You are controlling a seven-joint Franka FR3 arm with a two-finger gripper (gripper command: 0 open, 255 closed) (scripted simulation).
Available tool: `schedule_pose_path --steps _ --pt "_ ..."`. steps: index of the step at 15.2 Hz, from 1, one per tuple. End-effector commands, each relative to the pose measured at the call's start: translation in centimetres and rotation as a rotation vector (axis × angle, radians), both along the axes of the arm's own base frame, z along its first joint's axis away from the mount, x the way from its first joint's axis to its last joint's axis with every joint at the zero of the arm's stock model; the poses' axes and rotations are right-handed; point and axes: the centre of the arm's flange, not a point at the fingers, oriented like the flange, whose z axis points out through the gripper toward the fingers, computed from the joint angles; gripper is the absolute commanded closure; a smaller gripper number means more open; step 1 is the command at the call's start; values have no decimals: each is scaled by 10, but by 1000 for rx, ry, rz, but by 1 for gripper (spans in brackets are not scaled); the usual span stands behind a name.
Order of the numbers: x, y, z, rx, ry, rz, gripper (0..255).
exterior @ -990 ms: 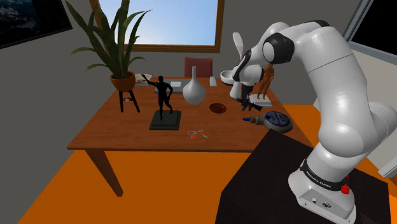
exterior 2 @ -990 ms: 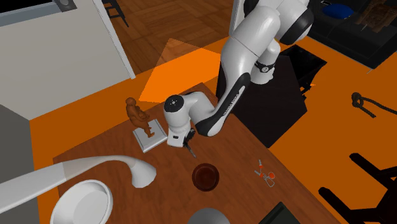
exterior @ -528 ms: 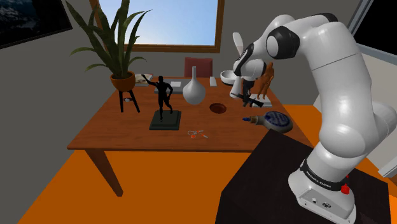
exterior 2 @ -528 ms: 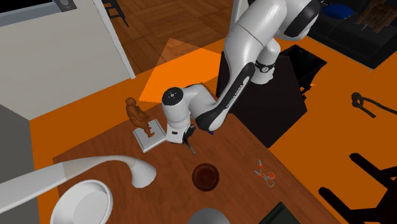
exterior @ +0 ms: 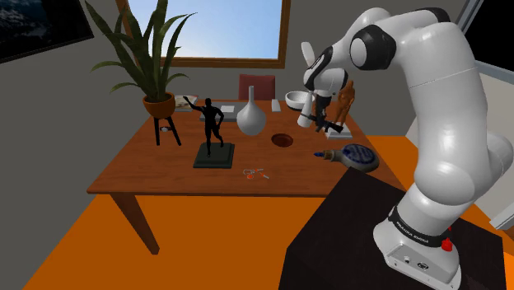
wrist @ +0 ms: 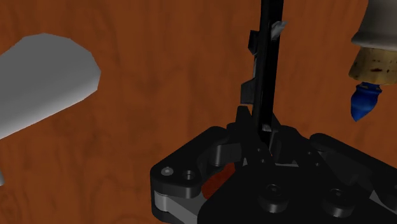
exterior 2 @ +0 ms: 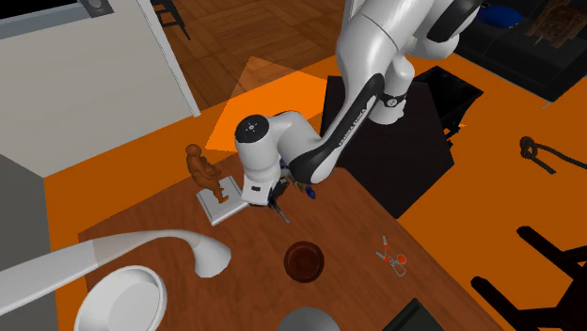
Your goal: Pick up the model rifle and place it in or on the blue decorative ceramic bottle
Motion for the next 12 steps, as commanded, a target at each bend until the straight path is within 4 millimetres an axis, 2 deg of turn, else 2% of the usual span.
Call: schedule_pose_path --steps 1,12 --pt "0 0 10 0 0 0 255" --pt "0 0 68 0 0 0 255"
